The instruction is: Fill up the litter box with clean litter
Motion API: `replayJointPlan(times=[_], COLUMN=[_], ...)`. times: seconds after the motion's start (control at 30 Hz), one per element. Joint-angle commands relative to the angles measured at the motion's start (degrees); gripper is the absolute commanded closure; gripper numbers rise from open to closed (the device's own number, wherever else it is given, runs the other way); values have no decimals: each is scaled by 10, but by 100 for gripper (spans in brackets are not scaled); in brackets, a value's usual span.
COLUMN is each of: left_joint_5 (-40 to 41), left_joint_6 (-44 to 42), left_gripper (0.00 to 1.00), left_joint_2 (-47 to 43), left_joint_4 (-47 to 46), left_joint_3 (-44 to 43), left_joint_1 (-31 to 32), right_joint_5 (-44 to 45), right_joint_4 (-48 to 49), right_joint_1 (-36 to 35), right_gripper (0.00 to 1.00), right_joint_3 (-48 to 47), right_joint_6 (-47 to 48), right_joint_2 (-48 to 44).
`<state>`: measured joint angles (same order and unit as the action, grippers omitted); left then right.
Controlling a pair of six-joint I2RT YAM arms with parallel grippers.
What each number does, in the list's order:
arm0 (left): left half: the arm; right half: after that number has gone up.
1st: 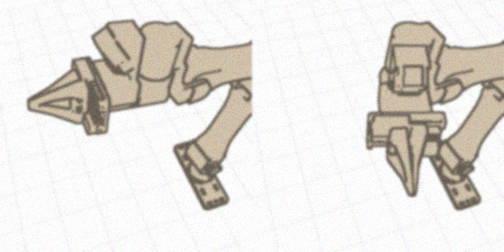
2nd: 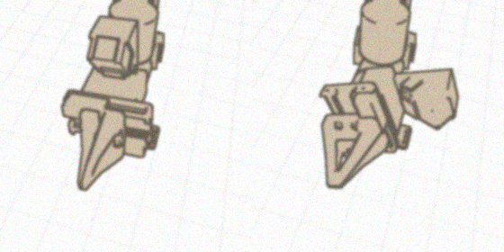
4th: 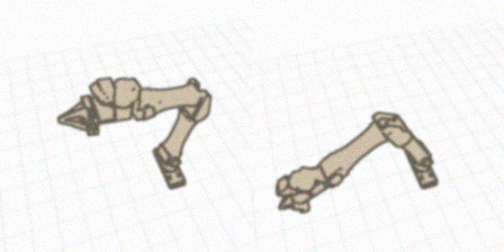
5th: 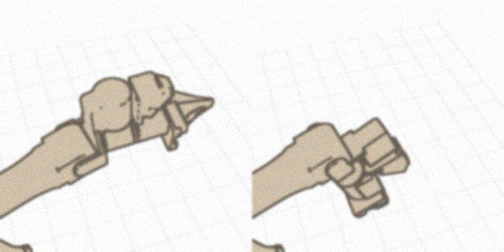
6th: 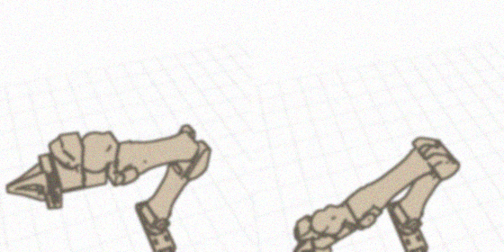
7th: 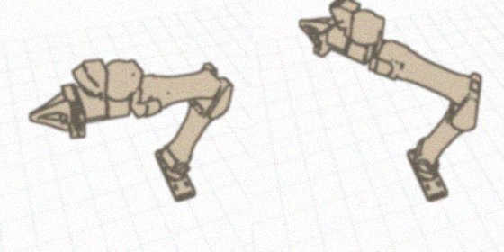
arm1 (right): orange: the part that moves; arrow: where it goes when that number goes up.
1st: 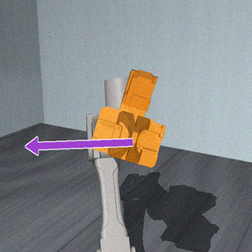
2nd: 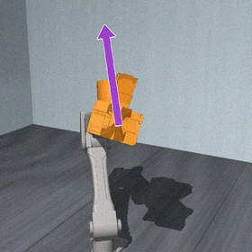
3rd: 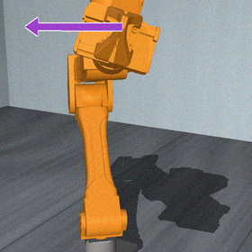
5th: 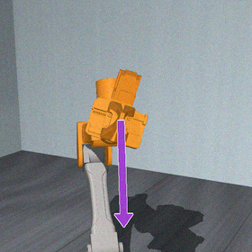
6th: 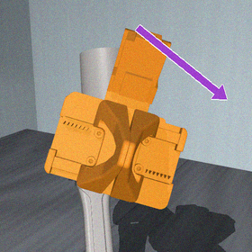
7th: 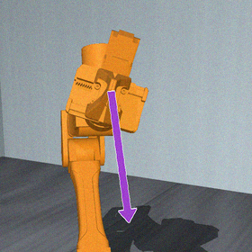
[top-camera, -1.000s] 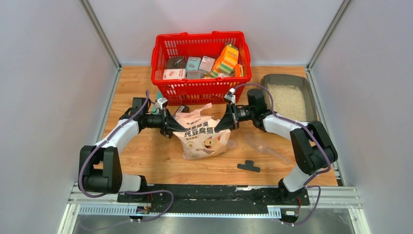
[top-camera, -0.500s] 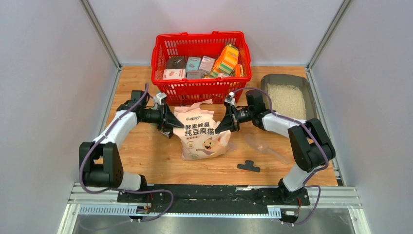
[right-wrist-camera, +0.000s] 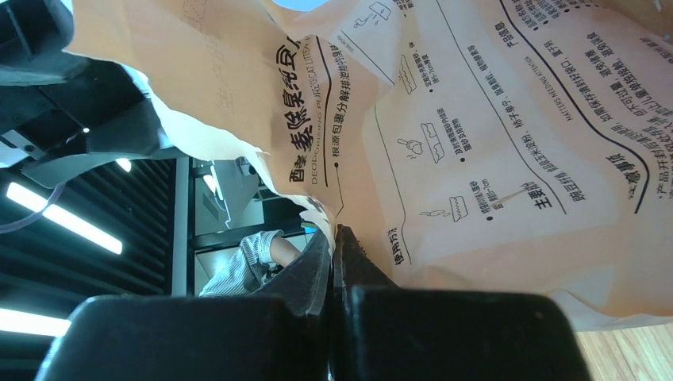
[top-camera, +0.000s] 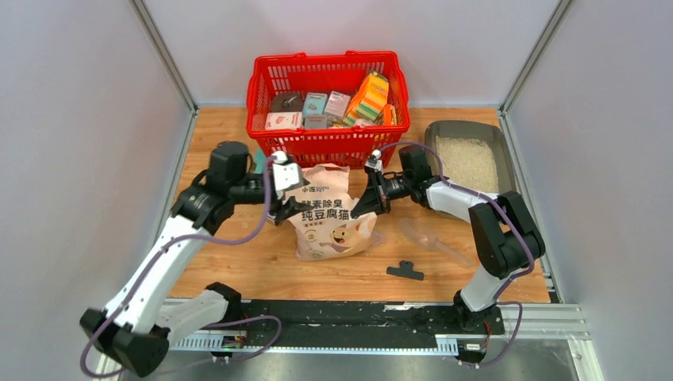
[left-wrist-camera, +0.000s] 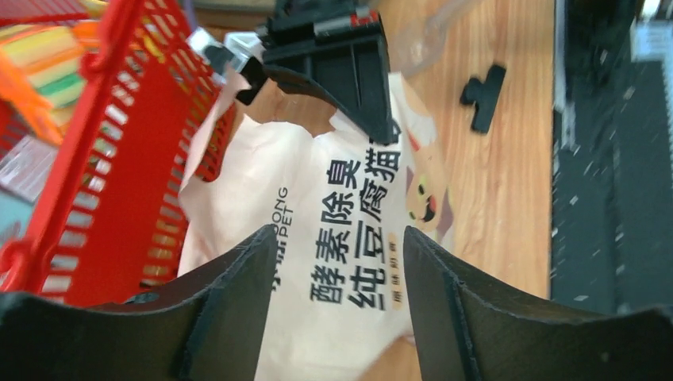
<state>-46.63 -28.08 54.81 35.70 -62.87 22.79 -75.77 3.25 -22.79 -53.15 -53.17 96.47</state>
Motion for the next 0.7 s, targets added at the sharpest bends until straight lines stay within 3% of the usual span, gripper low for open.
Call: replayJointPlan(times=[0.0,0.17,0.33,0.67], left_joint_5=[28,33,48,112], left_joint_6=[-217,-283,-291,-315], left_gripper=[31,29,26,24], left_joint_2=[67,127,171,203], left_joint_4=[26,49,27,-43], left_joint_3=[-5,-15,-9,36], left_joint_1=[61,115,161,185], right_joint_5=[-52,-47,-44,-45], right_joint_4=[-4,-5,-6,-10], right_joint_1=[2,2,2,9], right_gripper=[100,100,100,100], right_joint_3=[-21,-8,-7,-8], right_joint_6=[0,4,6,7], right_joint_2=[-16,-35,-37,-37])
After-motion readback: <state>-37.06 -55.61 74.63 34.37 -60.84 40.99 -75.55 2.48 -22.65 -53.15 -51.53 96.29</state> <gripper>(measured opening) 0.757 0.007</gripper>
